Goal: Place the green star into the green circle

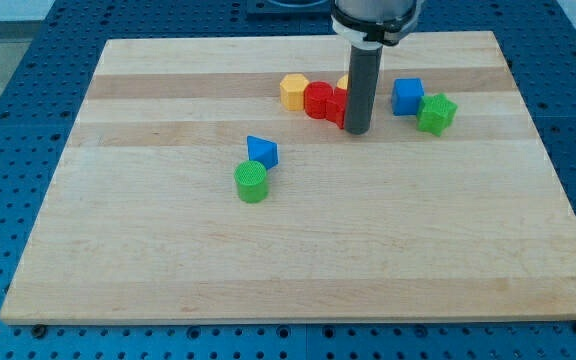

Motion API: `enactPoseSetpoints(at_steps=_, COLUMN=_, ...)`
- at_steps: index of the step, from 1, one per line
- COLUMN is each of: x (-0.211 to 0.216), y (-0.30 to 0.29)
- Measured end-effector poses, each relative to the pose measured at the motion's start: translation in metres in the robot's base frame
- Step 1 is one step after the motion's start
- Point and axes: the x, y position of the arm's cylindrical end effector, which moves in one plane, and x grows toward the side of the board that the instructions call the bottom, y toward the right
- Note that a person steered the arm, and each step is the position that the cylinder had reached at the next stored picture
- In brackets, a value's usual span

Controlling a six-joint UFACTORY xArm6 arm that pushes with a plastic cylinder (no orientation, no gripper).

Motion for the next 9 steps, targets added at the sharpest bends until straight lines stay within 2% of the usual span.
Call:
enactPoseSetpoints(at_steps=2, x=-0.005, y=0.009)
enactPoseSetpoints(at_steps=4, x=-0.005, y=0.053)
enactPoseSetpoints(at_steps=5, x=0.002, y=0.053)
enactPoseSetpoints(at_steps=6, x=0.033, y=0.053)
enactPoseSetpoints(at_steps=7, x=0.046, y=0.069)
enactPoseSetpoints(at_steps=9, x=0.022, y=0.132)
